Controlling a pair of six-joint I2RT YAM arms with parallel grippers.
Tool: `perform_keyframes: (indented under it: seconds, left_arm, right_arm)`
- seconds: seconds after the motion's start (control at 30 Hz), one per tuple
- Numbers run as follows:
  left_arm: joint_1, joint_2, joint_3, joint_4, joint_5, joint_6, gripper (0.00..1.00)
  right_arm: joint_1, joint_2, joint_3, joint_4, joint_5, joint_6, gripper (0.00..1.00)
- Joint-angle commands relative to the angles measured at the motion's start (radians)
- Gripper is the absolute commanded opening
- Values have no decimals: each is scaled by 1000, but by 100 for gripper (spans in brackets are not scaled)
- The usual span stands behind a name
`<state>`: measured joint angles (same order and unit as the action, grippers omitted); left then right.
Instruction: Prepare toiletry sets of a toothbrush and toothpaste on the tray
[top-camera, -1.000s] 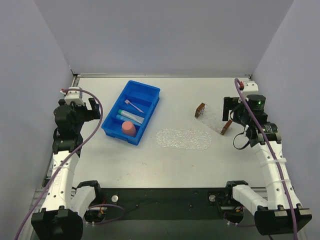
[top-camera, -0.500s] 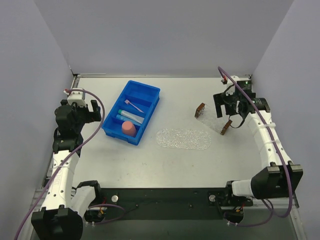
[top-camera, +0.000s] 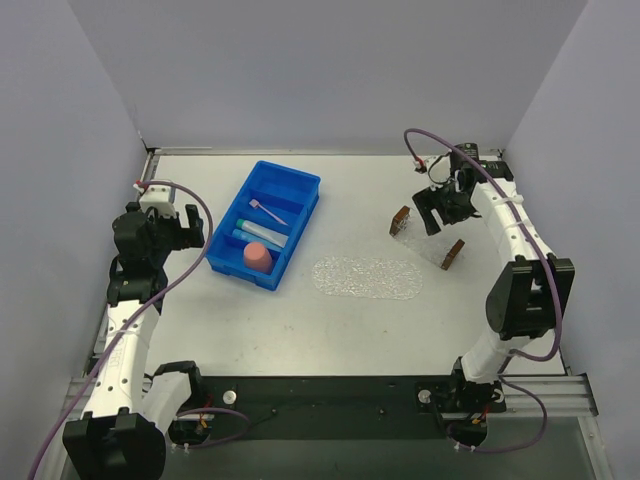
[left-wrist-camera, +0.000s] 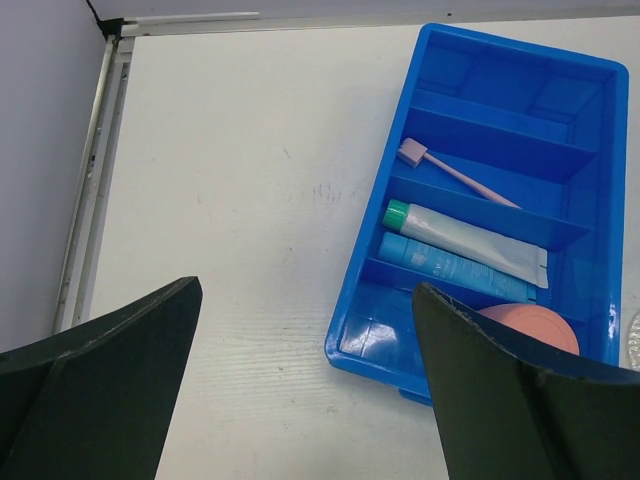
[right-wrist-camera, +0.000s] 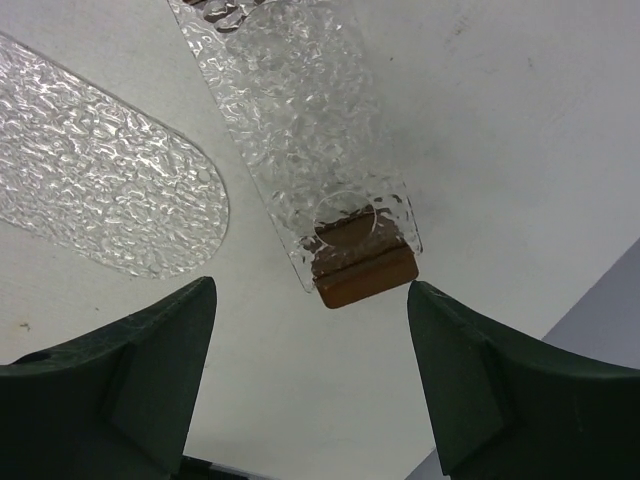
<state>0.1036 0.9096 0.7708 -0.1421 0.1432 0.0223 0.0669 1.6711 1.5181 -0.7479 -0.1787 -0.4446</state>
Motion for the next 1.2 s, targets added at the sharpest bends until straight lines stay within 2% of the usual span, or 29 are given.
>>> perform_keyframes:
  seconds: [0.0,0.17,0.53,1.17]
  left_arm:
    - [-5,-9,4,10,12,36,97]
    - [-5,-3,8,9,15,41,97]
    - [-5,5,8,19,10,42,97]
    - [1,18,15,16,1,50,97]
  right_arm:
    - [22,61,53,-117,-59,-80,70]
    - [56,116,45,-122,-71,-89,63]
    - [86,249,99,-119,-42,-80,55]
    - [79,319,57,-18,-1,-134,51]
